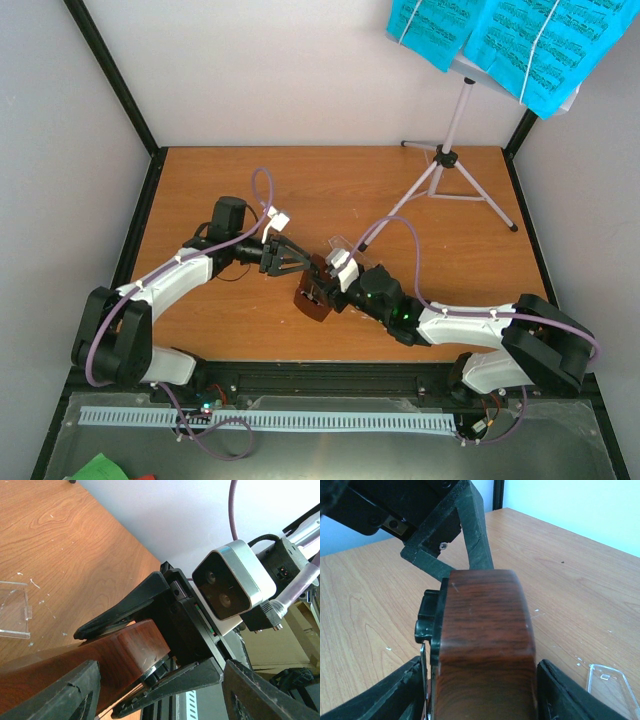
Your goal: Pack up the instrument practice props
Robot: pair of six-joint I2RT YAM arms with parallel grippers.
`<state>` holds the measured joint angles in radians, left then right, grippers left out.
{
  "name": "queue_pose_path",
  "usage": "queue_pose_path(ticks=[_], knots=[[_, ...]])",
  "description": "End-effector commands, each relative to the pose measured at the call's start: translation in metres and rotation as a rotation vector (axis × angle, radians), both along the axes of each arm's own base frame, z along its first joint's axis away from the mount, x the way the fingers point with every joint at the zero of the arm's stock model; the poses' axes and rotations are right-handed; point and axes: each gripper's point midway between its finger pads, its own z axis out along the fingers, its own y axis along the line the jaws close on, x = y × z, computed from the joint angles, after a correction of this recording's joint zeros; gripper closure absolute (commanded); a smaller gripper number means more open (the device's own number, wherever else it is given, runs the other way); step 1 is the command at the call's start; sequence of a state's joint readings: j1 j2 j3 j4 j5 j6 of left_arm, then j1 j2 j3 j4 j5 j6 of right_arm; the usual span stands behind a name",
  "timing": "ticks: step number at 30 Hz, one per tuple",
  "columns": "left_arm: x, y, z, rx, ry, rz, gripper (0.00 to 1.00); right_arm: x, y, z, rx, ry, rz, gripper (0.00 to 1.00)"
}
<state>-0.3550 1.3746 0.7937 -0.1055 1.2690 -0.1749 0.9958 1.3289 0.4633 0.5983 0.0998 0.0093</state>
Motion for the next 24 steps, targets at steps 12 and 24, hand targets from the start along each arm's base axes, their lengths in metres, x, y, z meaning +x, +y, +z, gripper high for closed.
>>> queue_pose_path(ticks=[12,24], knots=[[-0.0077,-0.0088,0.0033,-0.019,-0.012,-0.060,0.32,0.0102,-0.0051,-0.0040,-0.057,0.001,-0.066,0.40],[-0.0041,-0.0092,0.0031,0.002,-0.031,-0.032,0.32,0.0106,-0.0061,0.0015,-0.055,-0.003,-0.071,0.37]])
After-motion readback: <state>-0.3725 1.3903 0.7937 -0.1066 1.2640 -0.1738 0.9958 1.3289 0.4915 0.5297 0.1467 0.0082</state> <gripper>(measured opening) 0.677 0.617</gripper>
